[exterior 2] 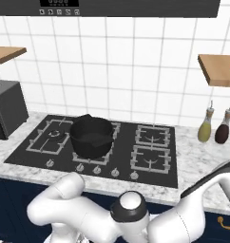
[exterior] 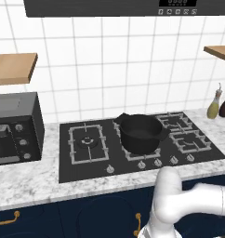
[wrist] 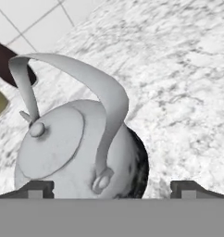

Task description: Pick the kettle from the counter and place it on a stove burner. Then turn the burner on.

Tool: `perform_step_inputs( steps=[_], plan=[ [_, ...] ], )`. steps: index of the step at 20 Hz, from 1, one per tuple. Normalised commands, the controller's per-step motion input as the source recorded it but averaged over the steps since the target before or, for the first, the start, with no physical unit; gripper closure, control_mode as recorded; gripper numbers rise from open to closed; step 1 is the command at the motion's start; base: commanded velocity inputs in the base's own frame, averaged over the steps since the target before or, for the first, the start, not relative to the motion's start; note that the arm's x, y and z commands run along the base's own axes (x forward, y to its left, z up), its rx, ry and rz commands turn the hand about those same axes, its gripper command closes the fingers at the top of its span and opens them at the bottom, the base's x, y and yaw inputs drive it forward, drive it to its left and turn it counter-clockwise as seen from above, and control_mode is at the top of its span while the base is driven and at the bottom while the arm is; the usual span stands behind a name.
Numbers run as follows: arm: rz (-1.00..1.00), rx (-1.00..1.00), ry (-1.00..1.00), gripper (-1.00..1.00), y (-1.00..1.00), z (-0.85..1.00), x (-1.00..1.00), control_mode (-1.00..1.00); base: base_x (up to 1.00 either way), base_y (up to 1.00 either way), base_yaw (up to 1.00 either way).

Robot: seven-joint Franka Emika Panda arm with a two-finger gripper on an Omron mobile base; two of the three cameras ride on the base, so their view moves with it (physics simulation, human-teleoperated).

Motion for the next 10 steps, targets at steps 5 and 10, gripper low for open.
perform_step_inputs(
  steps=[5,10],
  plan=[
    [0.0,0.09,-0.01,-1.0,-0.31,0.0,0.2,-1.0,0.0,0.0,0.0],
    [0.01,0.08,-0.09,1.0,-0.29,-0.04,0.37,-1.0,0.0,0.0,0.0]
  ],
)
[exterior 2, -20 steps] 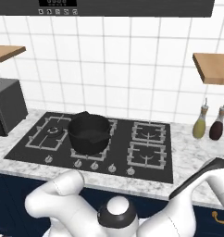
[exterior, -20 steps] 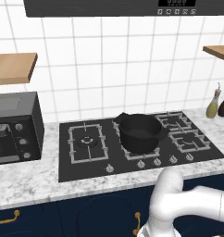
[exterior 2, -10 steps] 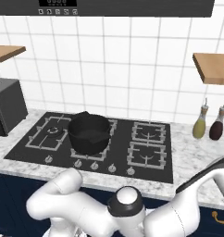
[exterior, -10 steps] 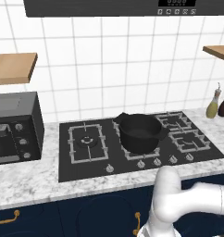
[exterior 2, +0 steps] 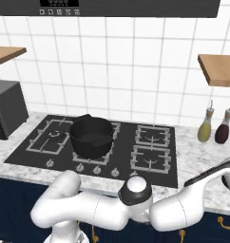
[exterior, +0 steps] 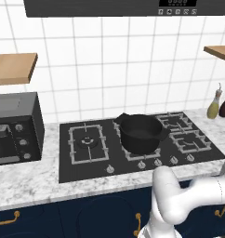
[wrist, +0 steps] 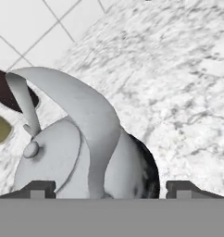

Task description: Pick the kettle from the counter and place it on a stove burner. Then turn the burner on.

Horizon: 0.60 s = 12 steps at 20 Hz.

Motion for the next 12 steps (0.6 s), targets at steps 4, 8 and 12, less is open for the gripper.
perform_step_inputs(
  steps=[4,8,12],
  plan=[
    [0.09,0.03,-0.19,1.0,-0.11,-0.03,0.26,-1.0,0.0,0.0,0.0],
    [0.15,0.0,-0.3,1.0,-0.05,0.0,0.01,-1.0,0.0,0.0,0.0],
    [0.17,0.0,-0.25,1.0,-0.05,0.0,0.0,-1.0,0.0,0.0,0.0]
  ],
)
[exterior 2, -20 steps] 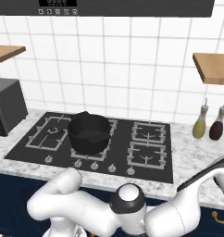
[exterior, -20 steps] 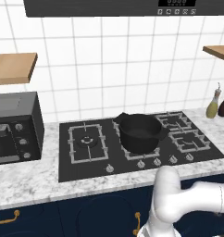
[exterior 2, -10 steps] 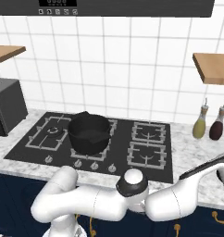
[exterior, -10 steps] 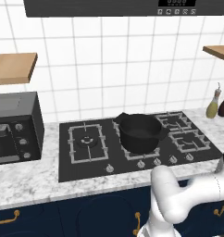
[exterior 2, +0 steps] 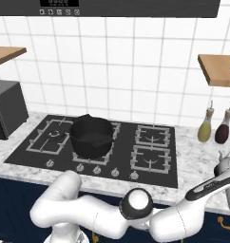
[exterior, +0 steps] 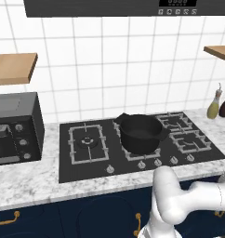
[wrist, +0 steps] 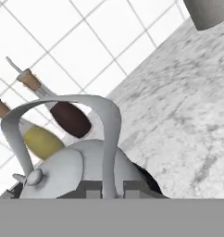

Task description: Pick the kettle from the counter and place it on a stove burner. Then turn the burner on.

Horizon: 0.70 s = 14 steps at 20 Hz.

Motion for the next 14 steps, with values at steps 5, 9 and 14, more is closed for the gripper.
perform_step_inputs(
  steps=[5,9,14],
  plan=[
    [0.14,-0.08,-0.14,1.0,0.11,0.27,0.0,-1.0,0.0,0.0,0.0],
    [0.09,-0.16,-0.09,1.0,0.28,0.55,-0.09,-1.0,0.0,0.0,0.0],
    [0.06,-0.22,-0.01,1.0,0.52,0.54,-0.48,-1.0,0.0,0.0,0.0]
  ],
)
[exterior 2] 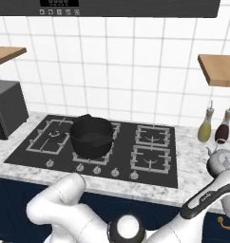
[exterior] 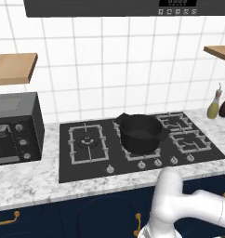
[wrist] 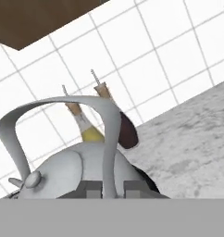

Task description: Pick the kettle from the counter and place it on a stove burner. Then turn the burner on.

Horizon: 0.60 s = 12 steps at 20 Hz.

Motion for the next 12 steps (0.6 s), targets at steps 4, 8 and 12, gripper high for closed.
perform_step_inputs(
  steps=[4,8,12],
  plan=[
    [0.05,-0.19,0.01,1.0,0.78,0.35,-0.53,-1.0,0.0,0.0,0.0],
    [0.01,-0.16,0.1,1.0,0.96,0.38,-0.27,-1.0,0.0,0.0,0.0],
    [0.0,-0.13,0.08,1.0,1.0,0.44,-0.15,-1.0,0.0,0.0,0.0]
  ],
)
